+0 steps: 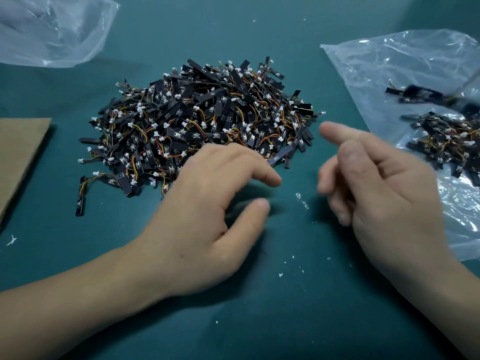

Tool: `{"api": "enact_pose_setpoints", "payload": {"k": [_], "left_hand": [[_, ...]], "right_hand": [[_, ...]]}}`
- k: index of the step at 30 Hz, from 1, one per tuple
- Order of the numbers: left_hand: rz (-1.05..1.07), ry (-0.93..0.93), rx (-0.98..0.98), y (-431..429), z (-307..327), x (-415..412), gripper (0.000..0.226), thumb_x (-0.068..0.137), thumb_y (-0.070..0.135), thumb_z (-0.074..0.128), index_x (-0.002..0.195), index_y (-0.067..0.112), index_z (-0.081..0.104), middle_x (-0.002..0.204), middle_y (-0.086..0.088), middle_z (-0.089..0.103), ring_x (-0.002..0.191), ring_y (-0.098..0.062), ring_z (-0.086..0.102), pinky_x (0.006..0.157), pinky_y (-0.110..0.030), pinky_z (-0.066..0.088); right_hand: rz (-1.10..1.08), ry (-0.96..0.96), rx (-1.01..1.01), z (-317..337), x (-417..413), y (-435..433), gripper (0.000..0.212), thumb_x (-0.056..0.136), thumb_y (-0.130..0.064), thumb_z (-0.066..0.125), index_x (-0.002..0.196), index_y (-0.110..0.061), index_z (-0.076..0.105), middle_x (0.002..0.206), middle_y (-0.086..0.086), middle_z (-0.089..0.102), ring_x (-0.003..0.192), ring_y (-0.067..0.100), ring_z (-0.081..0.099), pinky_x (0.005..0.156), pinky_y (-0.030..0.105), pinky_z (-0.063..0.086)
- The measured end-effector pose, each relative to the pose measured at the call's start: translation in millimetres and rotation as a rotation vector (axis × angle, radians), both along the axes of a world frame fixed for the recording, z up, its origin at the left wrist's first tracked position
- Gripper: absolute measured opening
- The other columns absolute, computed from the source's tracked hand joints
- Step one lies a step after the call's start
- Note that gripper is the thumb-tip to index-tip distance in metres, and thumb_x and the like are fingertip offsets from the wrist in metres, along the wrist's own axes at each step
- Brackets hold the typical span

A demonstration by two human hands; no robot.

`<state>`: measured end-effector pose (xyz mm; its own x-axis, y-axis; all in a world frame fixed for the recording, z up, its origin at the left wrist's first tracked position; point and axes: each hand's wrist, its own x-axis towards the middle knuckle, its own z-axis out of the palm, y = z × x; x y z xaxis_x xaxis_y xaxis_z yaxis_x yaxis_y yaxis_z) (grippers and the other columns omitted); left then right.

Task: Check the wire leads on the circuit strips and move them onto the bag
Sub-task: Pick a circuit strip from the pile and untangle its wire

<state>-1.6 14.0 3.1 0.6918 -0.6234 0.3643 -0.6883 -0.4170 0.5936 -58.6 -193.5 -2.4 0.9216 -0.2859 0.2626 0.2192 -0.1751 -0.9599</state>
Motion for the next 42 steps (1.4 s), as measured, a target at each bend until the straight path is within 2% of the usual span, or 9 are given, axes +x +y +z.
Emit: {"api": "enact_pose_setpoints", "payload": {"k": [3, 7, 15, 20, 24, 28, 31, 39, 42], "left_hand": [[0.040, -0.129, 0.351, -3.8, -4.0, -5.5, 0.038, 0.090, 0.042, 0.051, 0.125, 0.031, 0.060, 0.147, 0.007, 0.046, 0.139, -0.021, 0.036, 0.108, -0.046, 0.026], [0.057, -0.172, 0.530, -5.6, -3.9, -9.3, 0.047, 0.090, 0.051, 0.044, 0.133, 0.034, 0.055, 0.152, 0.008, 0.043, 0.142, -0.024, 0.032, 0.105, -0.049, 0.023], [0.109, -0.195, 0.369, -3.4, -0.7, -8.8, 0.043, 0.090, 0.041, 0.052, 0.129, 0.025, 0.061, 0.136, 0.017, 0.053, 0.130, -0.019, 0.044, 0.095, -0.045, 0.026], [0.172, -0.155, 0.264, -2.4, -1.0, -7.6, 0.055, 0.087, 0.040, 0.053, 0.139, 0.025, 0.053, 0.143, 0.016, 0.048, 0.135, -0.017, 0.039, 0.097, -0.043, 0.025], [0.117, -0.107, 0.057, -1.5, 0.4, -7.2, 0.042, 0.089, 0.033, 0.056, 0.129, 0.024, 0.062, 0.135, 0.016, 0.057, 0.129, -0.010, 0.049, 0.098, -0.046, 0.030], [0.012, -0.086, -0.056, -0.3, 0.6, -7.3, 0.021, 0.092, 0.030, 0.059, 0.105, 0.026, 0.074, 0.115, 0.019, 0.068, 0.108, -0.004, 0.062, 0.091, -0.051, 0.034], [0.015, -0.052, -0.078, -1.3, 2.0, -7.0, 0.017, 0.091, 0.029, 0.060, 0.097, 0.026, 0.075, 0.108, 0.020, 0.069, 0.103, -0.002, 0.064, 0.092, -0.049, 0.035], [0.029, -0.023, -0.099, 0.0, -11.8, 1.1, 0.023, 0.092, 0.039, 0.064, 0.115, 0.037, 0.062, 0.105, 0.028, 0.064, 0.096, 0.001, 0.060, 0.088, -0.031, 0.039], [0.074, 0.049, -0.208, -2.3, -27.7, 6.4, 0.043, 0.091, 0.049, 0.067, 0.130, 0.038, 0.053, 0.108, 0.019, 0.067, 0.093, -0.006, 0.060, 0.084, -0.038, 0.039]], "right_hand": [[0.062, 0.051, -0.157, -2.9, 0.3, -1.8, 0.022, 0.102, -0.025, 0.056, 0.107, -0.029, 0.077, 0.059, 0.000, 0.062, 0.045, 0.005, 0.045, 0.048, 0.013, 0.037], [0.161, 0.059, -0.262, -3.0, -4.4, 1.4, 0.019, 0.099, -0.023, 0.060, 0.099, -0.029, 0.077, 0.059, 0.000, 0.061, 0.046, 0.004, 0.050, 0.051, 0.009, 0.038], [0.034, 0.028, -0.154, -5.1, 0.3, -1.0, 0.014, 0.094, -0.023, 0.065, 0.103, -0.030, 0.074, 0.065, -0.004, 0.061, 0.050, 0.006, 0.047, 0.052, 0.013, 0.038], [0.006, 0.063, -0.162, -6.4, 4.8, -2.0, 0.037, 0.085, -0.019, 0.072, 0.116, -0.036, 0.065, 0.082, -0.006, 0.059, 0.062, 0.025, 0.045, 0.059, 0.015, 0.043], [0.055, 0.098, -0.190, -6.4, 3.6, -0.9, 0.041, 0.088, -0.027, 0.070, 0.126, -0.039, 0.061, 0.094, -0.007, 0.066, 0.064, 0.029, 0.052, 0.061, 0.020, 0.047], [0.085, 0.102, -0.348, -6.4, 1.4, -1.9, 0.010, 0.096, -0.033, 0.064, 0.102, -0.034, 0.072, 0.080, -0.006, 0.068, 0.061, 0.012, 0.055, 0.060, 0.016, 0.044], [0.122, 0.100, -0.432, -5.0, -0.4, -0.9, 0.010, 0.098, -0.031, 0.062, 0.094, -0.032, 0.071, 0.081, -0.010, 0.070, 0.065, 0.009, 0.059, 0.062, 0.017, 0.046], [0.363, 0.018, -0.218, -6.4, -5.3, -1.0, 0.037, 0.099, -0.028, 0.058, 0.132, -0.038, 0.048, 0.080, 0.000, 0.060, 0.061, 0.011, 0.048, 0.062, 0.018, 0.041], [0.398, 0.005, -0.195, -6.5, -4.7, -1.6, 0.039, 0.098, -0.027, 0.058, 0.134, -0.038, 0.047, 0.081, -0.002, 0.060, 0.062, 0.010, 0.048, 0.061, 0.017, 0.042]]}}
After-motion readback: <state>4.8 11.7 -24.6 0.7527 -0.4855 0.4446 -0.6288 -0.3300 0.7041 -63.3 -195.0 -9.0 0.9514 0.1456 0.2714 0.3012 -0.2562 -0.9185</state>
